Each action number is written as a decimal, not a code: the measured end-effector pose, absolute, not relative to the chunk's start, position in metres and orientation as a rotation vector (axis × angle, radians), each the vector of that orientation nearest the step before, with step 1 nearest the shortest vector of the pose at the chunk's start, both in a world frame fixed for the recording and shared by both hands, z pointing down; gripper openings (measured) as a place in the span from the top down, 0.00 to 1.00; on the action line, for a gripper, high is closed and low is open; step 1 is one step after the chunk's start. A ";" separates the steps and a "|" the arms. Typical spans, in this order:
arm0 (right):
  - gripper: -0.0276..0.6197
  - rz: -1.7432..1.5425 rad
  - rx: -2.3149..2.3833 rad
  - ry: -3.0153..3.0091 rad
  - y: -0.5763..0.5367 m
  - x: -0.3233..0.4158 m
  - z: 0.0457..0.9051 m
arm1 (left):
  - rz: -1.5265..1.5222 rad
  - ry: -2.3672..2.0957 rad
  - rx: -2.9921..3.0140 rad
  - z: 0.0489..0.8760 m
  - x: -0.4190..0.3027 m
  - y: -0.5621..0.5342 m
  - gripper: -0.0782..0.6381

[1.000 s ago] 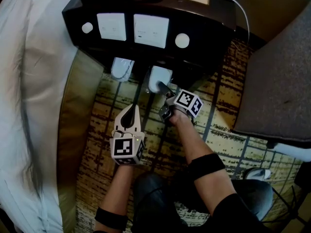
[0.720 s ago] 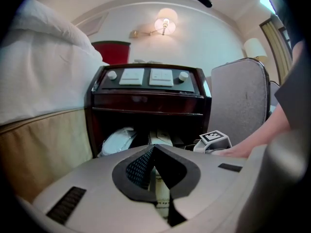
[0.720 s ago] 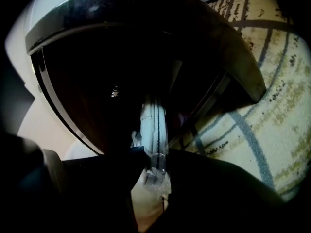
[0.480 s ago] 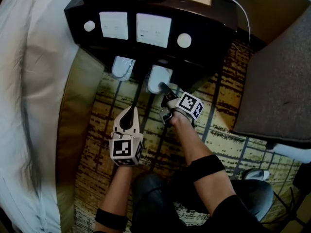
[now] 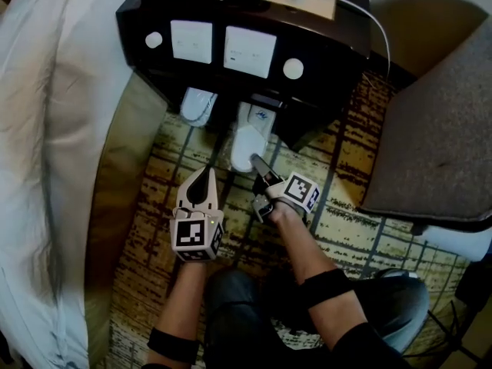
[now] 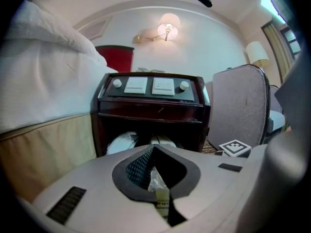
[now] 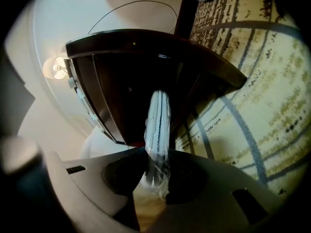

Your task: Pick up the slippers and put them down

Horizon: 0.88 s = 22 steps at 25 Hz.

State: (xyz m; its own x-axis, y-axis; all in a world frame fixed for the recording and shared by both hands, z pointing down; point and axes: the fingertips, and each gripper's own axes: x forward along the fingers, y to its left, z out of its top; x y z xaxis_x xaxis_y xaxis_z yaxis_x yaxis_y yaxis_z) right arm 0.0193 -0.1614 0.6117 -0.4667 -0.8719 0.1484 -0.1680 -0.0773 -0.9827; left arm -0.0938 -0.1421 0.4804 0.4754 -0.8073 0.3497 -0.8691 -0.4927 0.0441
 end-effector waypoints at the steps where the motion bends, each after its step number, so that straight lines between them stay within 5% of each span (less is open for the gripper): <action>1: 0.77 -1.591 -1.108 1.635 -0.154 0.016 0.607 | 0.414 -1.452 2.509 0.479 -0.096 -0.141 0.89; 22: 0.77 -1.790 -1.135 1.537 0.019 -0.063 0.629 | 0.413 -1.537 2.434 0.462 -0.142 -0.092 0.89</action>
